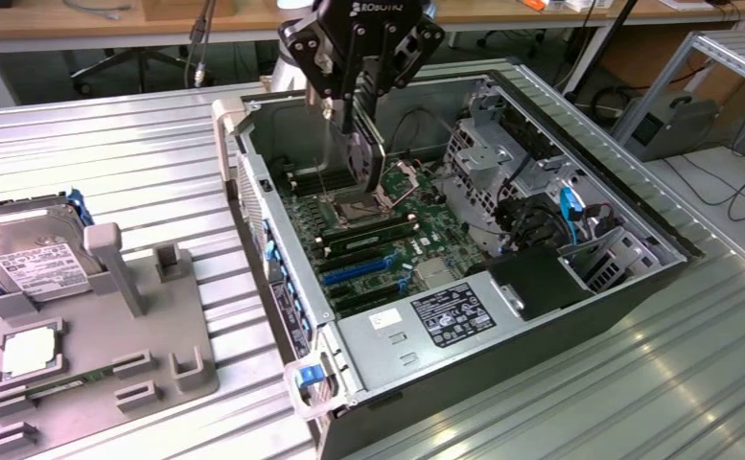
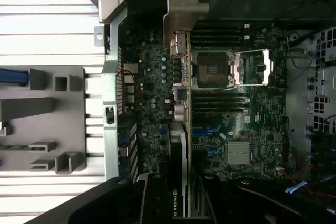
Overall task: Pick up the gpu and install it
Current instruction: 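Pick up the gpu and move the gpu toward the slot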
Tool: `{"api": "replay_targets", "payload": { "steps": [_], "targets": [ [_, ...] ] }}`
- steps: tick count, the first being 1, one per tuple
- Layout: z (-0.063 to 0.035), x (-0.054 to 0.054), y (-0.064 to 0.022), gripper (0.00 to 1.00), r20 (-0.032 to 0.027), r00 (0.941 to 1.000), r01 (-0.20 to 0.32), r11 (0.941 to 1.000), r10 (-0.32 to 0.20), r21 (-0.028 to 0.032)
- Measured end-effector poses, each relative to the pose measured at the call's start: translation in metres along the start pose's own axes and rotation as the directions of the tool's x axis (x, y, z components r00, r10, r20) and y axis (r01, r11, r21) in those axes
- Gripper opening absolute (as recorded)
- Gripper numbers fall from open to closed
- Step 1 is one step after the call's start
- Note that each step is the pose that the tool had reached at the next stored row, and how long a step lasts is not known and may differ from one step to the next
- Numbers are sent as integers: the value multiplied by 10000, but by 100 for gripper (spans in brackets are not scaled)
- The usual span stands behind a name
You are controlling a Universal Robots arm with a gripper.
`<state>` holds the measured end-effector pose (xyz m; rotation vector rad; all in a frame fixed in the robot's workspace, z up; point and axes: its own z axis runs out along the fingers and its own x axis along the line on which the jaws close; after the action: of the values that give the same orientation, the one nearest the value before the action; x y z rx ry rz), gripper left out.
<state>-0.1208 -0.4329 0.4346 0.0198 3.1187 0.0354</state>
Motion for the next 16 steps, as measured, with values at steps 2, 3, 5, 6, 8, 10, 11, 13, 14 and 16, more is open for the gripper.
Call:
{"api": "replay_targets", "payload": {
  "steps": [2, 3, 5, 6, 8, 10, 11, 13, 14, 16],
  "targets": [
    [3, -56, 1, 27, 0, 10000, 0, 10000, 0, -5],
    [5, -91, 1, 27, 0, 10000, 0, 10000, 0, -8],
    [8, -124, 1, 27, 1, 10000, 1, 10000, -1, -14],
    [9, -141, 2, 27, 1, 10000, 2, 10000, -2, -26],
    [11, -196, 3, 27, 0, 10000, 5, 10000, -5, -41],
    [13, -247, 3, 27, -1, 10000, 10, 10000, -10, -55],
    [15, -266, 3, 27, -1, 10000, 11, 10000, -11, -59],
    [17, -303, 4, 27, 0, 10000, 12, 10000, -12, -67],
    [18, -318, 4, 27, -1, 10000, 12, 10000, -12, -68],
    [19, -343, 4, 27, -1, 10000, 13, 10000, -13, -72]
  ]
}}
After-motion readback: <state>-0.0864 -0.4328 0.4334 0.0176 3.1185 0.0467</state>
